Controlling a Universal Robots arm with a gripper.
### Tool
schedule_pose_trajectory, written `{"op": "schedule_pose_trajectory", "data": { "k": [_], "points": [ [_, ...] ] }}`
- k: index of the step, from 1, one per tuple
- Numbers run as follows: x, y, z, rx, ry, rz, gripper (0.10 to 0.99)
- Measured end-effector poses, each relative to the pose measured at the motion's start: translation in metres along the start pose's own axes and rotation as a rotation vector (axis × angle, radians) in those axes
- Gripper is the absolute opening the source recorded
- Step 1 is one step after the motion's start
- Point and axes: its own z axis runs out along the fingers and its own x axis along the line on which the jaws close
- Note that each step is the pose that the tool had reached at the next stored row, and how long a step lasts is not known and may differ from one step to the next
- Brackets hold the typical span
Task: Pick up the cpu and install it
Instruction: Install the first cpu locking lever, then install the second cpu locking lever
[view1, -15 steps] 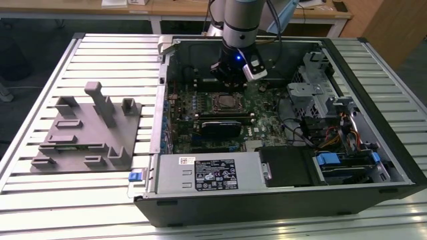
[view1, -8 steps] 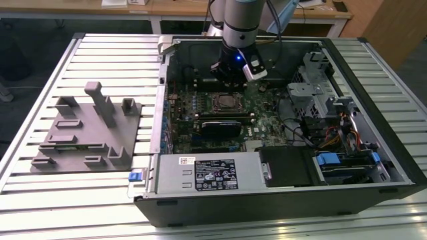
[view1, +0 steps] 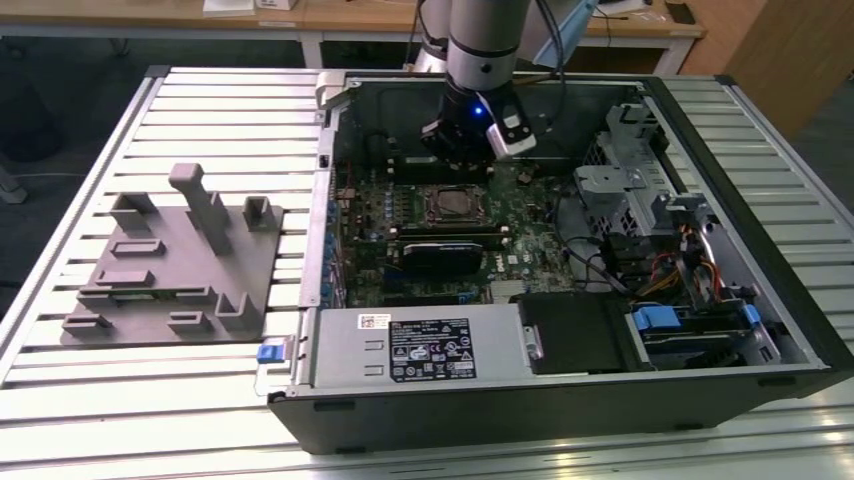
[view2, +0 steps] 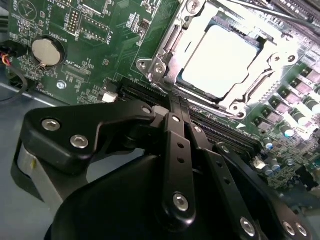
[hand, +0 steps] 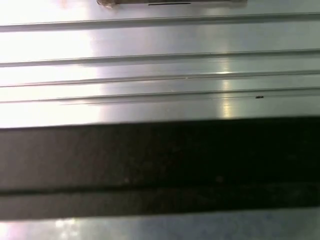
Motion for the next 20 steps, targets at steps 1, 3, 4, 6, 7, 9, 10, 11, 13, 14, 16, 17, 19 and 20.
{"op": "schedule_pose_trajectory", "data": {
  "k": [1, 3, 4, 6, 7, 9, 10, 11, 13, 14, 16, 17, 19, 20],
  "points": [
    [-0.0001, -0.0003, 0.0000, 0.000, 0.0000, 0.000, 0.106],
    [-0.0002, -0.0005, 0.0000, 0.000, 0.0000, 0.000, 0.106],
    [-0.0003, -0.0008, -0.0001, 0.000, 0.0001, 0.000, 0.106],
    [-0.0004, -0.0016, -0.0002, 0.000, 0.0000, 0.000, 0.106],
    [-0.0004, -0.0021, -0.0002, 0.000, 0.0000, 0.000, 0.106],
    [-0.0005, -0.0027, -0.0002, 0.000, 0.0000, 0.000, 0.106],
    [-0.0005, -0.0027, -0.0002, 0.000, 0.0000, 0.000, 0.106],
    [-0.0005, -0.0030, -0.0003, 0.000, 0.0000, 0.000, 0.106],
    [-0.0006, -0.0035, -0.0003, 0.000, 0.0000, 0.000, 0.106],
    [-0.0006, -0.0036, -0.0003, 0.000, 0.0000, 0.000, 0.106],
    [-0.0006, -0.0041, -0.0004, 0.000, 0.0000, 0.000, 0.106],
    [-0.0006, -0.0043, -0.0004, 0.000, 0.0000, 0.000, 0.106],
    [-0.0007, -0.0049, -0.0004, 0.000, 0.0001, 0.000, 0.106],
    [-0.0007, -0.0052, -0.0005, 0.000, 0.0000, 0.000, 0.106]
  ]
}}
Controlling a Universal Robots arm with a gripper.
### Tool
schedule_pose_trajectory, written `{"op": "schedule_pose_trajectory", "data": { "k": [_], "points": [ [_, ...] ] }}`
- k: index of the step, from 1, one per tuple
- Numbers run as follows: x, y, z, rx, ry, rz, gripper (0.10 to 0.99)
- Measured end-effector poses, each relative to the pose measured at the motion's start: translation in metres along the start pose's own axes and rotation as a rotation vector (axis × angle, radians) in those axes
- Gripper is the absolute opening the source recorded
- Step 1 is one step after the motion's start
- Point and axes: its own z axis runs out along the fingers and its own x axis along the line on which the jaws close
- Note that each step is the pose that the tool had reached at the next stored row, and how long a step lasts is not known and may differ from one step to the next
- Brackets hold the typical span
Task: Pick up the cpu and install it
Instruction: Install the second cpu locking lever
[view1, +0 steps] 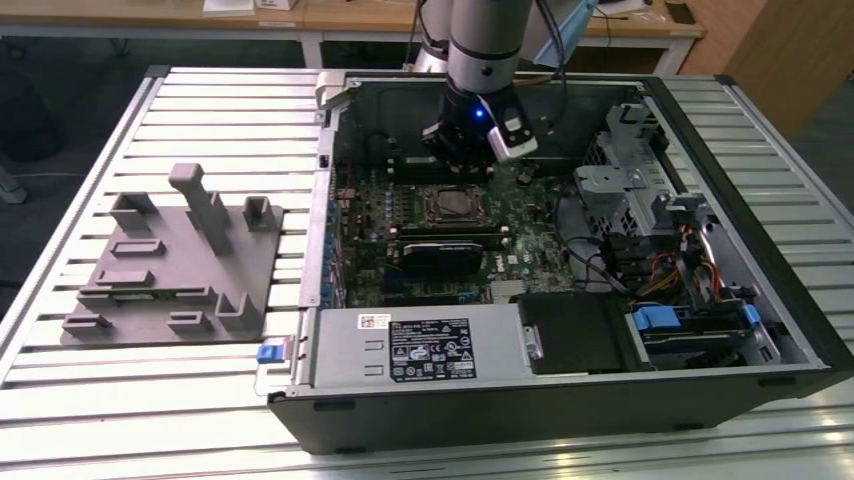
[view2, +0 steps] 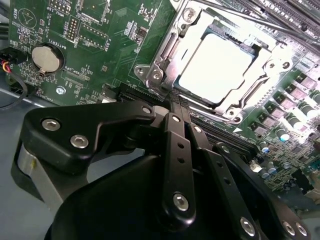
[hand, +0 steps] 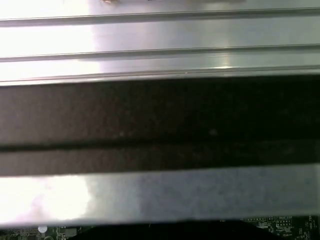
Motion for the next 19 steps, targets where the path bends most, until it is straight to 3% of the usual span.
{"op": "schedule_pose_trajectory", "data": {
  "k": [14, 19],
  "points": [
    [-0.0006, -0.0064, -0.0008, -0.001, 0.0001, 0.000, 0.106],
    [-0.0006, -0.0061, -0.0102, -0.002, 0.0000, 0.000, 0.106]
  ]
}}
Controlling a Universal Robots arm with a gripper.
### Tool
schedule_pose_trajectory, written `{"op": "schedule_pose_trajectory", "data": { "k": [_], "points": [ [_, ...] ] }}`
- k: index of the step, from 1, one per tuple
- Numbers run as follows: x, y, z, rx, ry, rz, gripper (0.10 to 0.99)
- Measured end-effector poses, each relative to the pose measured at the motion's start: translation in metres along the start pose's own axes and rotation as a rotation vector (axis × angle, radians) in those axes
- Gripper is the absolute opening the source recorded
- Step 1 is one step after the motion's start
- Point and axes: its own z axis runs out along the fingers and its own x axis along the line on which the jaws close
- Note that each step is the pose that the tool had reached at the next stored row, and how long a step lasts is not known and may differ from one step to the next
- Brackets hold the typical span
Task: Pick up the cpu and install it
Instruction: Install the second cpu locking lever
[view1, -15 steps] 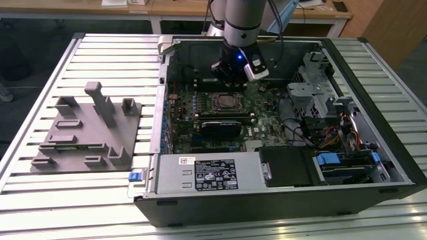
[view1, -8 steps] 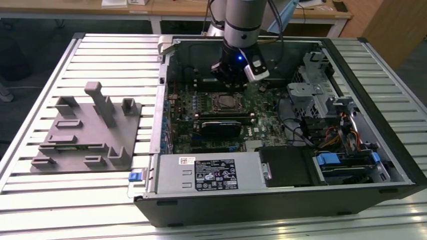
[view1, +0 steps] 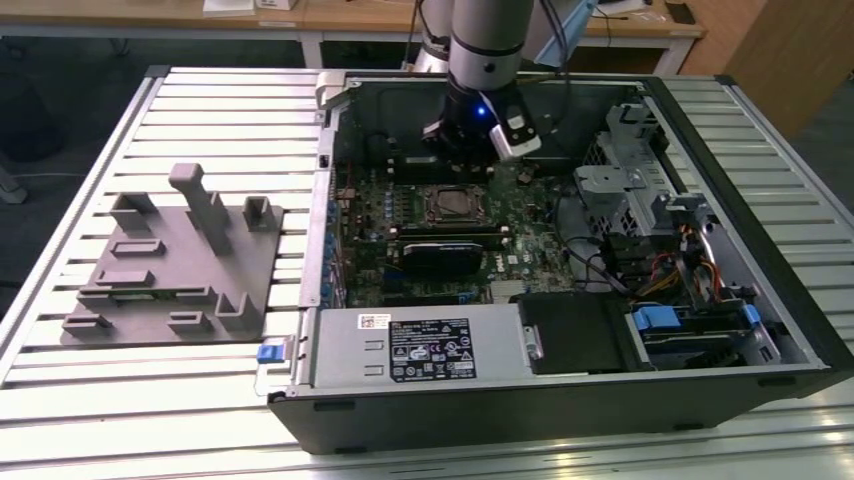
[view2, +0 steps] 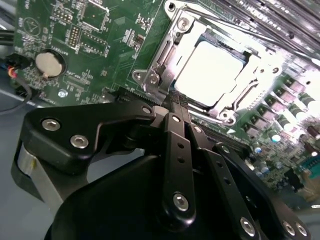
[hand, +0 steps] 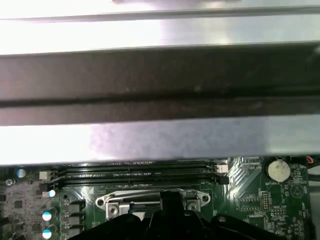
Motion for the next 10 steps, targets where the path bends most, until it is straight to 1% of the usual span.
{"op": "schedule_pose_trajectory", "data": {
  "k": [2, 4, 10],
  "points": [
    [0.0000, 0.0005, -0.0064, 0.000, 0.0001, 0.000, 0.106],
    [-0.0001, 0.0002, -0.0100, 0.000, 0.0002, 0.000, 0.106],
    [-0.0005, -0.0059, -0.0106, 0.000, 0.0001, 0.000, 0.106]
  ]
}}
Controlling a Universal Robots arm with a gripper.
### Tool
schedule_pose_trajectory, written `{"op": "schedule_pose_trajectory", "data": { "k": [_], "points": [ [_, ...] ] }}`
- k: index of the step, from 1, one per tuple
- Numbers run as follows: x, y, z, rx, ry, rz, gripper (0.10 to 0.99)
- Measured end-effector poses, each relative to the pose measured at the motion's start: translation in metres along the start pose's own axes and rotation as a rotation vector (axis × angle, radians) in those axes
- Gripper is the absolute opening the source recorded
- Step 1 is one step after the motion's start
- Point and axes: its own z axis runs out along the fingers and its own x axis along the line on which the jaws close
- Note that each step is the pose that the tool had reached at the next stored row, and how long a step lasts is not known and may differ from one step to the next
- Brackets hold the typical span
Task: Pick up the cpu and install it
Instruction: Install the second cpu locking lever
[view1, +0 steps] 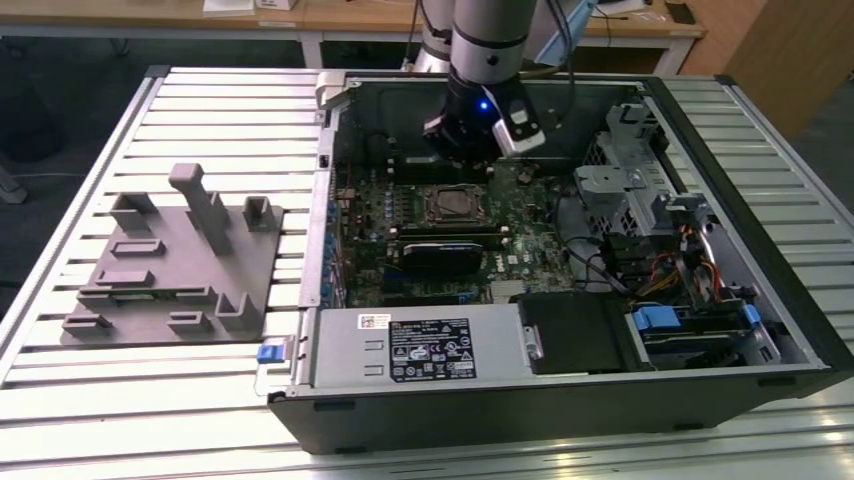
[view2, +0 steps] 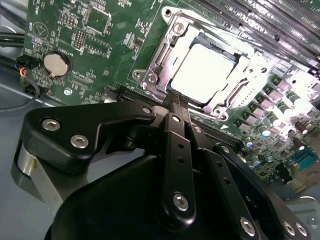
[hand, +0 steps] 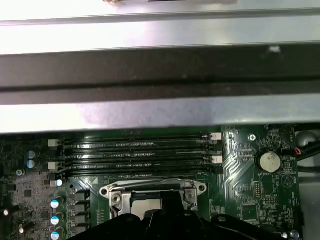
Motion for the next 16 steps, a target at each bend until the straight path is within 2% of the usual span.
{"op": "schedule_pose_trajectory", "data": {
  "k": [10, 16],
  "points": [
    [-0.0005, -0.0084, -0.0014, 0.000, 0.0002, 0.000, 0.106],
    [-0.0006, -0.0083, -0.0097, 0.000, 0.0000, 0.000, 0.106]
  ]
}}
